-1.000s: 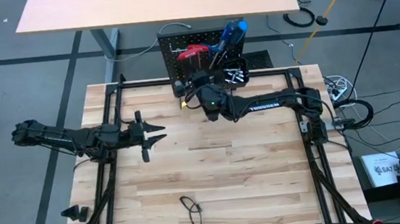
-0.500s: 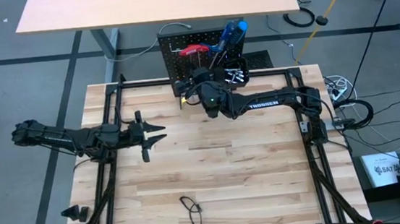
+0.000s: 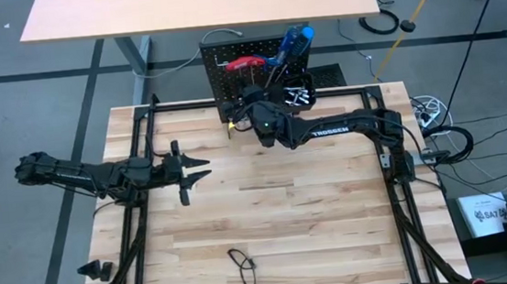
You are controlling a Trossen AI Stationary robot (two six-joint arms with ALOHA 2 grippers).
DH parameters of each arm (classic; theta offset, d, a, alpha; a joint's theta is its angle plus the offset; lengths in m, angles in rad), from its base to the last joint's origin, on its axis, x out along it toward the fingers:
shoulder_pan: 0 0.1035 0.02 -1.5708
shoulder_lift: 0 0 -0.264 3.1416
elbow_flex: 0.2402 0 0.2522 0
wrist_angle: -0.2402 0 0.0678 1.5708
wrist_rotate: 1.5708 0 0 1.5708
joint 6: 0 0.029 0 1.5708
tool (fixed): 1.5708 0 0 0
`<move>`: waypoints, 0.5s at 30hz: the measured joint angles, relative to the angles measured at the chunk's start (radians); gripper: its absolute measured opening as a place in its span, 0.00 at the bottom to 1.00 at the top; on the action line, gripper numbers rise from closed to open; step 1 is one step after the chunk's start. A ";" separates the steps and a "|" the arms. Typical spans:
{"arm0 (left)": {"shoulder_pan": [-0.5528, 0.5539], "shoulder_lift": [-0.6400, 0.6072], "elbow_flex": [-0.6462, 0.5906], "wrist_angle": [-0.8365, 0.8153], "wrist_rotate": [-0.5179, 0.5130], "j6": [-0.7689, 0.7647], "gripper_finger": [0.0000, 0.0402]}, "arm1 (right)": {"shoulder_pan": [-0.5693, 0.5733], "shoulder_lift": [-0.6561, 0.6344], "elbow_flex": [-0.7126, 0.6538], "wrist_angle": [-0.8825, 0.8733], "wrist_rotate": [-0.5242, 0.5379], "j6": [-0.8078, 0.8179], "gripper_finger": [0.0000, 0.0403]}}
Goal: Hang tools onto peg board
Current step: Hang the allen wrench on the pegboard
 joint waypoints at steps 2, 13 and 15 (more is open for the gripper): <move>0.000 0.000 0.000 0.000 0.000 0.000 0.34 | 0.001 0.013 0.011 0.005 0.003 -0.008 0.00; 0.000 0.002 0.000 -0.004 0.006 -0.001 0.34 | -0.019 0.125 0.130 -0.005 0.103 -0.093 0.00; 0.000 0.003 0.000 -0.001 0.007 -0.001 0.34 | -0.019 0.146 0.155 -0.008 0.129 -0.102 0.00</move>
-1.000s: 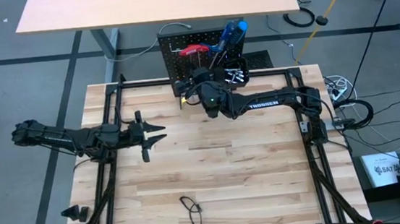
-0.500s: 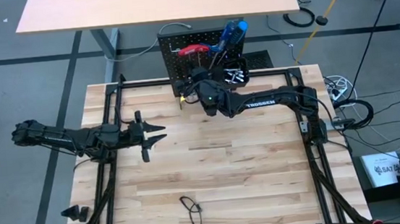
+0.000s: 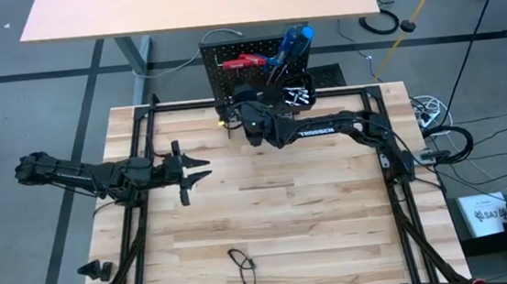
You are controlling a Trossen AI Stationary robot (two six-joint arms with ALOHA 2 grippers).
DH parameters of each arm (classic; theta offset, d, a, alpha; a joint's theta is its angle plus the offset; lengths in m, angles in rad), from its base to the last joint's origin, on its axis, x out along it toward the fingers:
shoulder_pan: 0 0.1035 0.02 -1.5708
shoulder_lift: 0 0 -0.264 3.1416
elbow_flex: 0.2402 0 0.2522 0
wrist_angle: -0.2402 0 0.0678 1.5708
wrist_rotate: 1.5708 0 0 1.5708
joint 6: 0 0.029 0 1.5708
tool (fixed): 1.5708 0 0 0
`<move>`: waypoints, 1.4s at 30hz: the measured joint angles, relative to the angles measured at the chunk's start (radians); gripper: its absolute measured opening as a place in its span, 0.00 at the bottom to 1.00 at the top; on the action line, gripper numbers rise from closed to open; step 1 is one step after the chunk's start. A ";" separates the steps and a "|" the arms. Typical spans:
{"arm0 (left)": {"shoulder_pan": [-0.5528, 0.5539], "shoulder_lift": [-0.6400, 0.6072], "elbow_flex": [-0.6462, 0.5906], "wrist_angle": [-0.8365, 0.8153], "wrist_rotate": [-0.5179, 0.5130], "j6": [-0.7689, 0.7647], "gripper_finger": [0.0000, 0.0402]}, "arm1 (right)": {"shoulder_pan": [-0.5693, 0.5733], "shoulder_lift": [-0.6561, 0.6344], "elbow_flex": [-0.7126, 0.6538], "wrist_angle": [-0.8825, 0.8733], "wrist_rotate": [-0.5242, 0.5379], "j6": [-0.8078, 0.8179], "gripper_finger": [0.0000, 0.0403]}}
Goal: Hang tools onto peg board
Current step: Hang the allen wrench on the pegboard, then hang the safety glasses on the pegboard
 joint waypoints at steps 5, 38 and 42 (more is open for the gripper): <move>0.000 0.000 0.000 -0.004 0.001 0.000 0.34 | 0.000 0.021 0.024 -0.008 0.036 -0.019 0.00; 0.000 0.001 0.000 -0.019 0.049 -0.027 0.34 | 0.063 0.028 0.019 -0.008 0.223 -0.363 0.62; 0.000 0.001 0.000 -0.019 0.049 -0.028 0.34 | 0.087 0.027 0.019 0.004 0.268 -0.407 0.68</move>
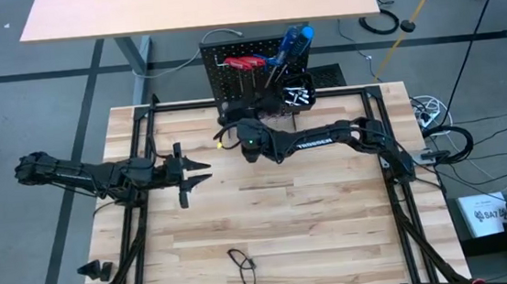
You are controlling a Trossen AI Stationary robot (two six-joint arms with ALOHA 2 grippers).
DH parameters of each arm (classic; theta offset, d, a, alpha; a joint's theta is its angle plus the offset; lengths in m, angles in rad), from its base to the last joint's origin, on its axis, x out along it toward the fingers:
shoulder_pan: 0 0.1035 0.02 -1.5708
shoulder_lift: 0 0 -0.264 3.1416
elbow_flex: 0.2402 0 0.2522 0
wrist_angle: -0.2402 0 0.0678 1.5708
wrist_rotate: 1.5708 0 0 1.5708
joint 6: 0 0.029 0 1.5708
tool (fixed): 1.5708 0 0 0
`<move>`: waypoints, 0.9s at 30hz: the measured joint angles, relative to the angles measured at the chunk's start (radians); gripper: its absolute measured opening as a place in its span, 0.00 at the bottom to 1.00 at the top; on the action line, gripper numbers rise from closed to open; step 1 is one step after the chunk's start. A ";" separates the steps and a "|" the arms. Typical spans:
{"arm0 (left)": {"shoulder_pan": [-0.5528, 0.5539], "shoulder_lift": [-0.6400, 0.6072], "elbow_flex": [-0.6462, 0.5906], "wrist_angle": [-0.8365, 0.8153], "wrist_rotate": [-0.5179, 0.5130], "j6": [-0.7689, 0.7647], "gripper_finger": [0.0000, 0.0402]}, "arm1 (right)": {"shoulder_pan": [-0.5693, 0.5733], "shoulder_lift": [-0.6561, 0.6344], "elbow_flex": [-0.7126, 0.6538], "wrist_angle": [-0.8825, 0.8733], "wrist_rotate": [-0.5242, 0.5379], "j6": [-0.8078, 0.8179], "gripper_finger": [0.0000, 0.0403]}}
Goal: Hang tools onto peg board
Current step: Hang the safety glasses on the pegboard
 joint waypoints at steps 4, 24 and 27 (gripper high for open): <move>0.000 0.000 0.000 -0.002 0.000 0.000 0.34 | 0.025 0.000 0.000 0.000 0.001 -0.039 0.71; -0.047 -0.083 0.000 -0.121 0.015 -0.163 0.34 | 0.306 -0.003 0.001 0.019 0.004 -0.291 0.71; -0.127 -0.064 0.000 -0.154 0.089 -0.249 0.34 | 0.387 -0.012 0.002 0.004 0.025 -0.293 0.71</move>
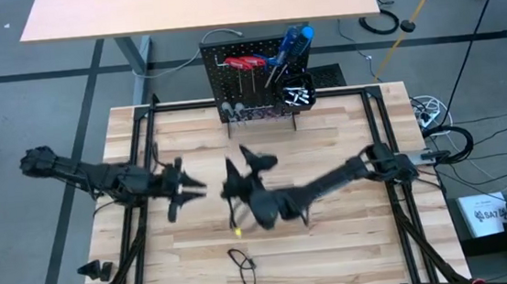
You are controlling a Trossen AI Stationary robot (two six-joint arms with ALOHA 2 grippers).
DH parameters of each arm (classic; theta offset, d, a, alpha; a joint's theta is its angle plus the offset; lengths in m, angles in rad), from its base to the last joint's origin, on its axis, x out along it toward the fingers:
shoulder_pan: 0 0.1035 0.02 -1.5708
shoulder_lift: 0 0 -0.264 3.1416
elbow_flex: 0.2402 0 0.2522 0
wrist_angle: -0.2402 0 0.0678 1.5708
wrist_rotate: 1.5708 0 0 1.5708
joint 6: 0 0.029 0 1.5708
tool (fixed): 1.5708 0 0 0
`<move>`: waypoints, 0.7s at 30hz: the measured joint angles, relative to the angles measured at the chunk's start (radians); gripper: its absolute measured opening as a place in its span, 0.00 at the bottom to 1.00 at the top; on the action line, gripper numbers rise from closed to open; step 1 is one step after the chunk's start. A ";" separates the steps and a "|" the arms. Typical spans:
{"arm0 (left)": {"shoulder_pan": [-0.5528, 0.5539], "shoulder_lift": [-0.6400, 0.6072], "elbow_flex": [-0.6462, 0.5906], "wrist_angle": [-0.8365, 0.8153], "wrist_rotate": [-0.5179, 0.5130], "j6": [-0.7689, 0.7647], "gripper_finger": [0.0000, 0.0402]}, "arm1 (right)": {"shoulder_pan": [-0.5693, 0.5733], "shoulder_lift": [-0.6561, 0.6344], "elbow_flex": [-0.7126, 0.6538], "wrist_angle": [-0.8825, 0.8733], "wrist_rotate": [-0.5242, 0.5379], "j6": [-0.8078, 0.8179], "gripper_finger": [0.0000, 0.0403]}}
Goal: Hang tools onto peg board
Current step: Hang the safety glasses on the pegboard
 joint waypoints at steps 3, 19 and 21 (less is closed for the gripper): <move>-0.107 0.057 0.000 0.004 -0.001 -0.073 0.34 | 0.082 -0.010 0.000 -0.005 0.003 0.046 0.71; -0.494 0.540 0.000 0.458 -0.232 -0.177 0.34 | 0.236 -0.012 0.000 -0.587 -0.638 1.073 0.71; -0.505 0.598 0.000 0.473 -0.232 -0.219 0.34 | 0.239 -0.012 0.000 -0.678 -0.708 1.212 0.71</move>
